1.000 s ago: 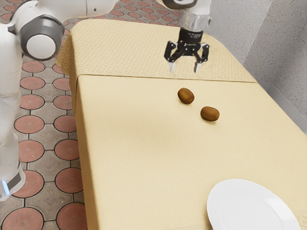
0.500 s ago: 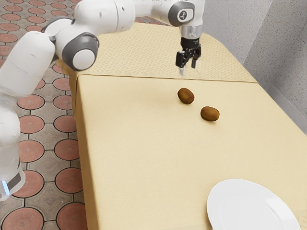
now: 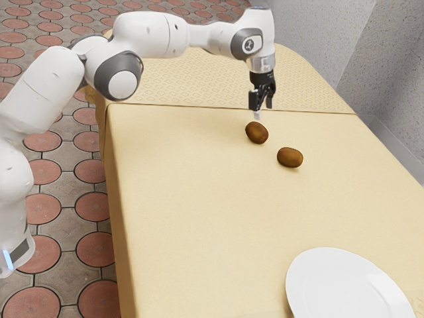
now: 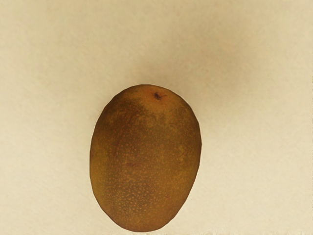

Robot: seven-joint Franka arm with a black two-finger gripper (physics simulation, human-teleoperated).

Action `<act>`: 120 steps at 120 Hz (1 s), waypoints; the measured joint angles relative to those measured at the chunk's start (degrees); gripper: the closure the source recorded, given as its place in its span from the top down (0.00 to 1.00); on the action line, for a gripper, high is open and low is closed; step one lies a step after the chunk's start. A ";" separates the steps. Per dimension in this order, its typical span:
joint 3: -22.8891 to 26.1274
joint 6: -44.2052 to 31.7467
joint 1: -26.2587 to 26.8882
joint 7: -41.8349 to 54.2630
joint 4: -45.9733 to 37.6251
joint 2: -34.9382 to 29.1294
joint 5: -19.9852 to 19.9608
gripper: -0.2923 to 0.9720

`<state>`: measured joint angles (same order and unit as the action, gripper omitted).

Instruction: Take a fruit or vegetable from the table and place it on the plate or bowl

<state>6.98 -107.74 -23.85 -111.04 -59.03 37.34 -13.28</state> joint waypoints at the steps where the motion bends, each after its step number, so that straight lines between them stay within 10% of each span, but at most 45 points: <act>1: 0.01 -0.06 0.00 0.09 -0.08 -0.02 0.01 0.77; 120: 3.39 -5.68 -2.60 7.47 -2.45 5.78 -0.33 0.77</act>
<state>10.37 -113.41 -26.45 -103.57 -61.48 43.12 -13.61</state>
